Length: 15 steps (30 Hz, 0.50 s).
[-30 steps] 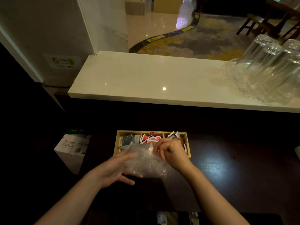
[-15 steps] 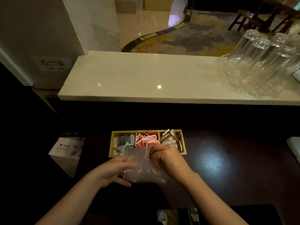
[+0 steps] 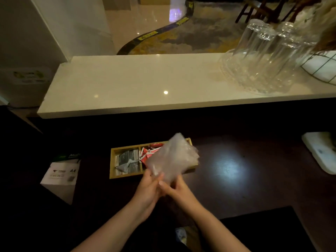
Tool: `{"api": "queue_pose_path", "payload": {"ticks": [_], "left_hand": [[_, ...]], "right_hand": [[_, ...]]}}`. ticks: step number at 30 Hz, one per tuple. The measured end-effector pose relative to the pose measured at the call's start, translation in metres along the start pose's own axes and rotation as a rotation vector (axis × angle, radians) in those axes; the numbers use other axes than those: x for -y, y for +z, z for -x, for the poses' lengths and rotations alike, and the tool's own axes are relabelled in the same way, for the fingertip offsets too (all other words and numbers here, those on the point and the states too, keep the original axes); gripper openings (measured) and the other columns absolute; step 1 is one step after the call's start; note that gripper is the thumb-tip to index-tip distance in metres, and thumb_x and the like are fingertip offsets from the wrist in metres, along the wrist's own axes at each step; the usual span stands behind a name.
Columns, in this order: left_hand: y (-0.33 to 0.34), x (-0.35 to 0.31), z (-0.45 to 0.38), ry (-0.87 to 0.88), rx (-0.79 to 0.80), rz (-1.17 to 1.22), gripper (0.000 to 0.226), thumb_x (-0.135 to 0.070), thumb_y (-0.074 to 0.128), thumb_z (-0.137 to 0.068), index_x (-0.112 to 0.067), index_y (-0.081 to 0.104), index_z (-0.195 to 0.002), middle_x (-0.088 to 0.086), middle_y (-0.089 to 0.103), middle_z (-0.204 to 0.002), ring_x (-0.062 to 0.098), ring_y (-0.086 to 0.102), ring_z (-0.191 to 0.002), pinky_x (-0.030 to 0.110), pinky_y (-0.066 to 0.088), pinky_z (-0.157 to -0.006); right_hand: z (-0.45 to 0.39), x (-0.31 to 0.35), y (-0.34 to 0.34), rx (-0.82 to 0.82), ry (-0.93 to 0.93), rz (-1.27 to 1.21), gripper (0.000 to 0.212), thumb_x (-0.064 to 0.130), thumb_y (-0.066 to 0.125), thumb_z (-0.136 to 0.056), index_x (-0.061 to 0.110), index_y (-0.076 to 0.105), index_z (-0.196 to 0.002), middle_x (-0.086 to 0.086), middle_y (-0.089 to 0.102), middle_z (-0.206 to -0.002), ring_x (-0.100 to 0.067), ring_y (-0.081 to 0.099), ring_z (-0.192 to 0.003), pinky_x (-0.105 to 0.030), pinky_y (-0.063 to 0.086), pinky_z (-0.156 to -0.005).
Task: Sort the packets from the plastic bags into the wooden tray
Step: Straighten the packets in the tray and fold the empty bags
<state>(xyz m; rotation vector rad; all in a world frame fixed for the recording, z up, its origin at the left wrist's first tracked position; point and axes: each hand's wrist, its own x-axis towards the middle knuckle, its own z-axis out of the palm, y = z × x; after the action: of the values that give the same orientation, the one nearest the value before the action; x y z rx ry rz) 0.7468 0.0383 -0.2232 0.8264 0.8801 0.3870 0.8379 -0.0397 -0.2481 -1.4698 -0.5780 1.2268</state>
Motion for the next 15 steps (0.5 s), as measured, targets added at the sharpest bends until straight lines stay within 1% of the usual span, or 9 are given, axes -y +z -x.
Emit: {"api": "queue_pose_path", "payload": {"ticks": [1, 2, 3, 5, 7, 8, 10, 12, 15], "left_hand": [[0.006, 0.005, 0.001, 0.016, 0.041, -0.09, 0.033, -0.004, 0.045, -0.095, -0.019, 0.045, -0.124, 0.01, 0.067, -0.114, 0.023, 0.066, -0.093, 0.03, 0.052, -0.065], [0.012, 0.01, 0.001, 0.026, 0.089, -0.188, 0.038, -0.004, 0.047, -0.094, -0.023, 0.041, -0.126, 0.011, 0.067, -0.115, 0.023, 0.066, -0.091, 0.029, 0.051, -0.062], [0.018, 0.017, -0.002, 0.02, 0.15, -0.288, 0.042, -0.004, 0.05, -0.093, -0.027, 0.038, -0.127, 0.01, 0.066, -0.114, 0.022, 0.066, -0.089, 0.029, 0.05, -0.06], [0.023, 0.027, -0.007, 0.005, 0.234, -0.487, 0.045, -0.005, 0.056, -0.09, -0.027, 0.039, -0.125, 0.007, 0.066, -0.105, 0.018, 0.064, -0.079, 0.031, 0.051, -0.058], [0.031, 0.04, -0.017, 0.043, 0.275, -0.766, 0.03, -0.01, 0.06, -0.088, -0.021, 0.049, -0.113, 0.002, 0.066, -0.093, 0.01, 0.061, -0.07, 0.037, 0.051, -0.061], [0.034, 0.045, -0.021, 0.097, 0.269, -0.915, 0.02, -0.013, 0.06, -0.087, -0.02, 0.052, -0.104, -0.001, 0.065, -0.089, 0.007, 0.06, -0.069, 0.039, 0.053, -0.067], [0.047, 0.053, -0.031, 0.235, 0.282, -1.133, 0.012, -0.018, 0.058, -0.087, -0.024, 0.052, -0.095, -0.007, 0.062, -0.089, 0.006, 0.06, -0.077, 0.036, 0.053, -0.077], [0.067, 0.061, -0.039, 0.395, 0.358, -1.267, 0.012, -0.021, 0.055, -0.088, -0.027, 0.052, -0.097, -0.01, 0.059, -0.096, 0.006, 0.058, -0.091, 0.031, 0.05, -0.081], [0.101, 0.081, -0.055, 0.589, 0.487, -1.446, 0.018, -0.023, 0.051, -0.09, -0.023, 0.052, -0.108, -0.009, 0.054, -0.109, 0.007, 0.048, -0.106, 0.024, 0.043, -0.085]], "right_hand": [[0.004, 0.0, 0.003, -0.098, 0.007, -0.046, 0.018, 0.024, 0.065, -0.088, 0.022, 0.058, -0.104, 0.011, 0.073, -0.087, 0.001, 0.067, -0.081, -0.015, 0.048, -0.069], [0.006, 0.001, 0.001, -0.2, 0.006, -0.097, 0.005, 0.019, 0.06, -0.091, 0.019, 0.064, -0.092, 0.007, 0.074, -0.077, -0.003, 0.066, -0.07, -0.017, 0.048, -0.061], [0.01, -0.002, -0.005, -0.306, 0.002, -0.126, 0.015, 0.015, 0.055, -0.094, 0.016, 0.068, -0.086, 0.002, 0.074, -0.073, -0.007, 0.066, -0.066, -0.018, 0.048, -0.056], [0.015, -0.007, -0.019, -0.45, -0.023, -0.141, 0.022, 0.01, 0.05, -0.096, 0.004, 0.07, -0.086, -0.003, 0.073, -0.07, -0.011, 0.066, -0.062, -0.019, 0.049, -0.054], [0.025, -0.021, -0.04, -0.606, -0.036, -0.113, 0.023, 0.011, 0.053, -0.095, -0.003, 0.068, -0.085, -0.006, 0.07, -0.067, -0.012, 0.065, -0.059, -0.021, 0.05, -0.056], [0.03, -0.03, -0.051, -0.679, -0.019, -0.107, 0.023, 0.013, 0.055, -0.094, -0.002, 0.067, -0.084, -0.01, 0.069, -0.065, -0.014, 0.064, -0.056, -0.024, 0.051, -0.055], [0.044, -0.049, -0.074, -0.802, 0.039, -0.175, 0.019, 0.014, 0.058, -0.093, -0.002, 0.061, -0.082, -0.016, 0.062, -0.056, -0.017, 0.059, -0.044, -0.025, 0.049, -0.045], [0.062, -0.072, -0.095, -0.899, 0.102, -0.212, 0.016, 0.012, 0.06, -0.091, 0.001, 0.054, -0.081, -0.013, 0.058, -0.049, -0.015, 0.052, -0.036, -0.022, 0.043, -0.038], [0.091, -0.109, -0.119, -1.016, 0.163, -0.182, 0.02, 0.013, 0.062, -0.091, 0.005, 0.052, -0.075, -0.005, 0.057, -0.045, -0.013, 0.05, -0.036, -0.025, 0.042, -0.042]]}}
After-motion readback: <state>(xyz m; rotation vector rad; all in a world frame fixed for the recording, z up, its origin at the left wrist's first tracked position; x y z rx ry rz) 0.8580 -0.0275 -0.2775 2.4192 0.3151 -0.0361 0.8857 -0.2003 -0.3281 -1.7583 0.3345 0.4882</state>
